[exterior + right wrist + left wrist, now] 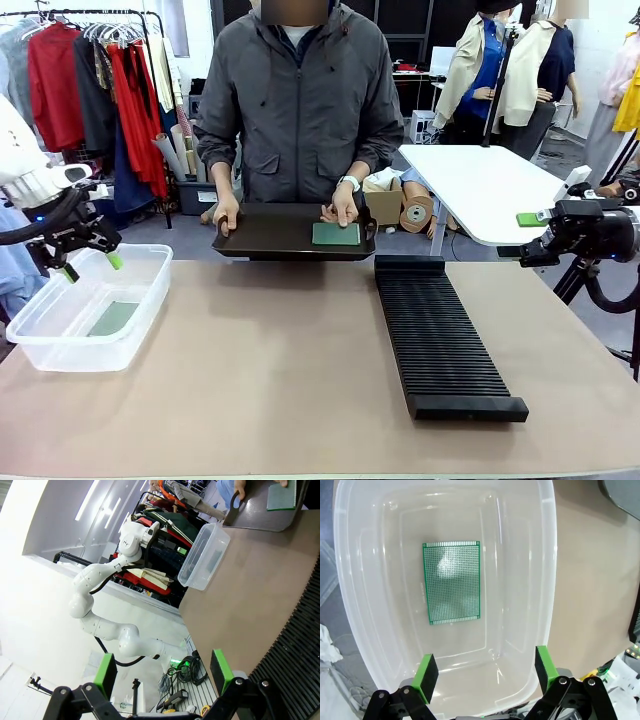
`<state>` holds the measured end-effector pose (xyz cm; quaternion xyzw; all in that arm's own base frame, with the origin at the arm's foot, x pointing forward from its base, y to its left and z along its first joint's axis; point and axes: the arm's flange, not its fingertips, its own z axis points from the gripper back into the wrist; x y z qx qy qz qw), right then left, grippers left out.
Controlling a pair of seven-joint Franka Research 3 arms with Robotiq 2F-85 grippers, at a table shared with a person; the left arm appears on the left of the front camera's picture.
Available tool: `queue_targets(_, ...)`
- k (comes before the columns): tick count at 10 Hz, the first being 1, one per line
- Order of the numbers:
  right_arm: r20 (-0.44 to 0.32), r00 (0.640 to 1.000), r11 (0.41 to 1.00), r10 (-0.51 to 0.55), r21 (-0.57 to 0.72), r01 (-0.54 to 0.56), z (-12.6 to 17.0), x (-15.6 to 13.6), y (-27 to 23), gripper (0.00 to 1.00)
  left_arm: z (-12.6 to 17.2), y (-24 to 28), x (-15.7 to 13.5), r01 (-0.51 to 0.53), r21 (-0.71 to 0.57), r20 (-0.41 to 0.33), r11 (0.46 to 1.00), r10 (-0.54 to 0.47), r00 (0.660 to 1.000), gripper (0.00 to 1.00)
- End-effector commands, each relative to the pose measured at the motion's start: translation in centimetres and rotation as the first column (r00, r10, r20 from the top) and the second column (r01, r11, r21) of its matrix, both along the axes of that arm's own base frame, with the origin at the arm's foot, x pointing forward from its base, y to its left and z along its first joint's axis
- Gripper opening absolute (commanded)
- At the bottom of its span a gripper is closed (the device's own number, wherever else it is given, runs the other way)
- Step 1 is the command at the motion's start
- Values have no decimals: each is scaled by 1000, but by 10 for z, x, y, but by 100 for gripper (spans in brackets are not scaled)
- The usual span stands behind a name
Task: Sort PCBs into racks and boxes based on the side picked up.
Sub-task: If the short side of the Blank PCB is picked up, insert it into the PCB Rack ; if the long side is picked up, place it in the Organizing box, then pick up the Blank PCB handed by the Human.
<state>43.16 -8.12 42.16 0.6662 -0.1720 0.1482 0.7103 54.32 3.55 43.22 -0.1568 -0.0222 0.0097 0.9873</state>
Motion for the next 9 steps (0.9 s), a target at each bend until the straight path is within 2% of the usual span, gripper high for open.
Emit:
queue_targets(1,10,1000,1000,0,-2,0,3,1,0,100,-2,0,0,-26,21,-8,999,26,1000,100)
queue_targets(6,10,1000,1000,0,-2,0,3,1,0,100,1,3,2,-18,-23,5,1000,19,1000,100)
queue_targets(9,10,1000,1000,0,-2,0,3,1,0,100,10,17,-2,80,-286,31,955,-75,997,100)
